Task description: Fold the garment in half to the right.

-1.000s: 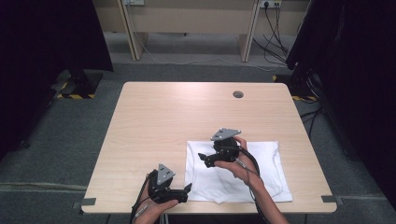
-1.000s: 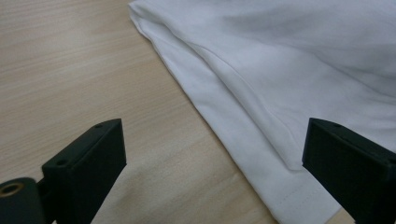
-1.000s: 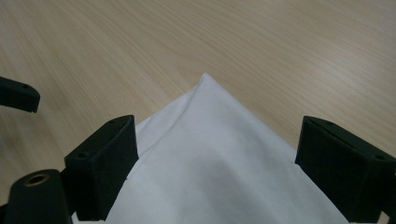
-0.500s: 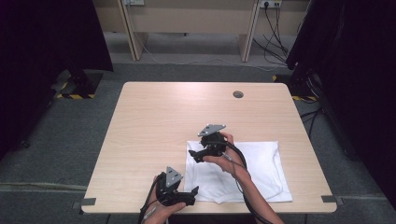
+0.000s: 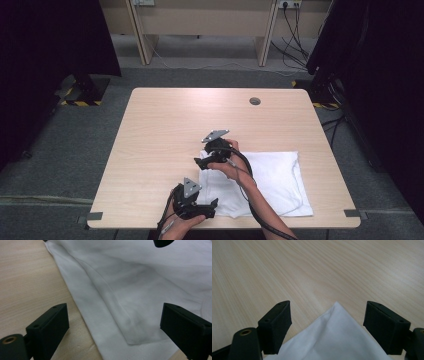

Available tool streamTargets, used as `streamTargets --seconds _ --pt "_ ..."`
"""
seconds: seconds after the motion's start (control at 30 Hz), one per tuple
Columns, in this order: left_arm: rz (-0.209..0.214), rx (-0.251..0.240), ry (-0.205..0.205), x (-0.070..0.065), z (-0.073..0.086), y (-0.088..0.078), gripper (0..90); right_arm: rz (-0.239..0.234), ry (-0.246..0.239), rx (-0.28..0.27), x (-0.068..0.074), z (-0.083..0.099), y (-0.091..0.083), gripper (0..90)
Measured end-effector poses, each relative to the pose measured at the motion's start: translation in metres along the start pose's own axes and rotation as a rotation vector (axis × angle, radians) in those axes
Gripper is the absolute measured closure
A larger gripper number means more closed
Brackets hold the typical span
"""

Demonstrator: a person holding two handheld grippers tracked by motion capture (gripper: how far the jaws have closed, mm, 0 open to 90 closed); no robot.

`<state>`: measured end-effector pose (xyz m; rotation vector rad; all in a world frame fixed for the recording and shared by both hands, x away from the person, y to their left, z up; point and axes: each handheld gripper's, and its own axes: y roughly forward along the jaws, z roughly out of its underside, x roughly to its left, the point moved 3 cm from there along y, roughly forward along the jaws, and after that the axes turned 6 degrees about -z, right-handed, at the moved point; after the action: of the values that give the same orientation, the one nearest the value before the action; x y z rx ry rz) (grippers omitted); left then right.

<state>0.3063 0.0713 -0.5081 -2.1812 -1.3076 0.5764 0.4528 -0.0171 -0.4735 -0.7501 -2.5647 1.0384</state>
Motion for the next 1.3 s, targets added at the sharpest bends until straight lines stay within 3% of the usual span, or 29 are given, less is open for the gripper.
streamTargets --seconds 0.2,0.37,0.53,0.63,0.67,0.7,0.73,0.77,0.8,0.83,0.87,1.13,1.17,1.2,1.23,1.3 --pt "-0.02 0.016 0.029 -0.005 0.001 0.002 15.4 -0.005 0.001 0.038 -0.002 -0.001 0.014 27.2" --pt "-0.017 -0.002 0.066 -0.01 0.001 0.002 30.9 -0.012 -0.006 0.061 -0.004 -0.002 0.023 34.3" --pt "-0.014 -0.017 0.07 -0.01 0.001 0.002 44.3 -0.02 -0.002 0.103 -0.007 0.0 0.028 50.5" --pt "-0.004 -0.032 0.07 -0.008 0.002 0.002 51.9 -0.016 0.001 0.099 -0.012 0.0 0.026 61.8" --pt "-0.004 -0.032 0.07 -0.008 0.002 0.002 61.1 -0.016 0.001 0.099 -0.012 0.0 0.026 61.8" --pt "-0.004 -0.032 0.07 -0.008 0.002 0.002 61.1 -0.01 -0.01 0.091 -0.015 0.001 0.024 61.8" --pt "-0.004 -0.032 0.07 -0.008 0.002 0.002 61.1 -0.01 -0.01 0.091 -0.015 0.001 0.024 71.1" --pt "0.002 -0.038 0.068 -0.009 0.002 0.003 61.1 -0.01 -0.01 0.091 -0.015 0.001 0.024 71.1" --pt "0.002 -0.038 0.068 -0.009 0.002 0.003 66.6 -0.01 -0.01 0.091 -0.015 0.001 0.024 71.1" --pt "0.003 -0.05 0.077 -0.01 0.002 0.003 66.6 -0.002 -0.013 0.088 -0.015 0.002 0.024 75.4" --pt "0.003 -0.05 0.077 -0.01 0.002 0.003 72.3 -0.002 -0.013 0.088 -0.015 0.002 0.024 75.4" --pt "0.001 -0.081 0.073 -0.009 0.002 0.003 77.6 0.015 -0.011 0.057 -0.015 0.0 0.02 82.1" --pt "-0.007 -0.12 0.07 -0.006 -0.002 -0.005 77.6 0.022 -0.017 0.049 -0.015 -0.001 0.018 83.3" --pt "-0.007 -0.12 0.07 -0.006 -0.002 -0.005 80.0 0.022 -0.017 0.049 -0.015 -0.001 0.018 83.3" --pt "-0.007 -0.12 0.07 -0.006 -0.002 -0.005 80.0 0.021 0.0 -0.001 -0.014 -0.007 0.009 83.3" --pt "-0.007 -0.12 0.07 -0.006 -0.002 -0.005 80.0 0.021 0.0 -0.001 -0.014 -0.007 0.009 83.4"
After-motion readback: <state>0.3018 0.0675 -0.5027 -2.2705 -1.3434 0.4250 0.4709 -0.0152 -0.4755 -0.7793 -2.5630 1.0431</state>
